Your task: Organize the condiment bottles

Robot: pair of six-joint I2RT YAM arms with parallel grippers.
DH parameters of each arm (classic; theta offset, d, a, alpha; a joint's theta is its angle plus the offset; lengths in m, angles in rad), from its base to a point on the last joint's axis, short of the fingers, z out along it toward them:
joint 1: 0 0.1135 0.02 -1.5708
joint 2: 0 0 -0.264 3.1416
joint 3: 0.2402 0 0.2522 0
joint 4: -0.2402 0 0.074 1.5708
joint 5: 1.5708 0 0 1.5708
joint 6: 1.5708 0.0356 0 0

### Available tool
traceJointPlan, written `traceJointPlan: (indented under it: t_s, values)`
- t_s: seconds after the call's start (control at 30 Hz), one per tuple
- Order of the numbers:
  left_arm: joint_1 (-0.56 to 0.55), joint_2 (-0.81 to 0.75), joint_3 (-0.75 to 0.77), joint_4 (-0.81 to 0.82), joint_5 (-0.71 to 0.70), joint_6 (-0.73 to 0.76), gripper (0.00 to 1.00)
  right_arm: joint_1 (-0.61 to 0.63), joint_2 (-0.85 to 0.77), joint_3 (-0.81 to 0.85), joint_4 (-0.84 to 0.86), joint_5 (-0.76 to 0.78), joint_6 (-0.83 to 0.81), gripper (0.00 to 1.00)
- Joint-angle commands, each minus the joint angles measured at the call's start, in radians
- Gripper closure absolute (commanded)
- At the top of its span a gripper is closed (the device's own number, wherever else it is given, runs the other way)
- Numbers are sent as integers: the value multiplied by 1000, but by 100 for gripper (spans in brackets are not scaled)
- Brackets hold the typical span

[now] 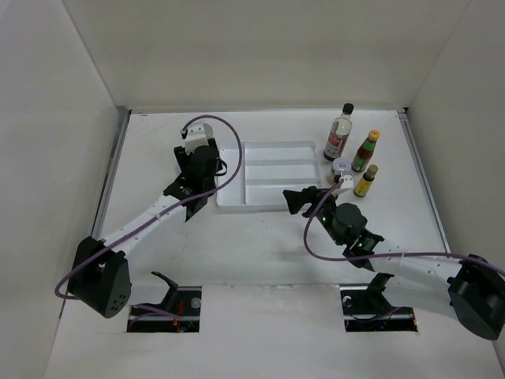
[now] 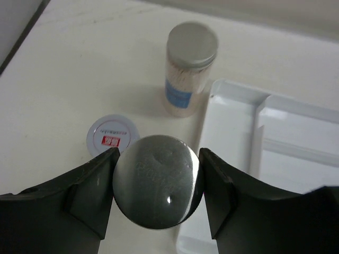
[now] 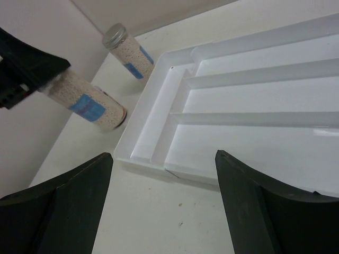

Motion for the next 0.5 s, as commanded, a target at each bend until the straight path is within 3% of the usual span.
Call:
traceJointPlan:
  t_s: [0.0, 0.23, 0.47]
  values:
    - [-51, -41, 159, 157, -31, 67, 64, -24, -25, -16, 71, 49, 36, 15]
    - [-105, 252, 380, 323, 52, 81, 64, -83, -58, -39, 45, 66, 79, 15]
    - [-126, 539, 674, 294, 135, 79, 62, -121, -70, -39, 11, 59, 91, 15]
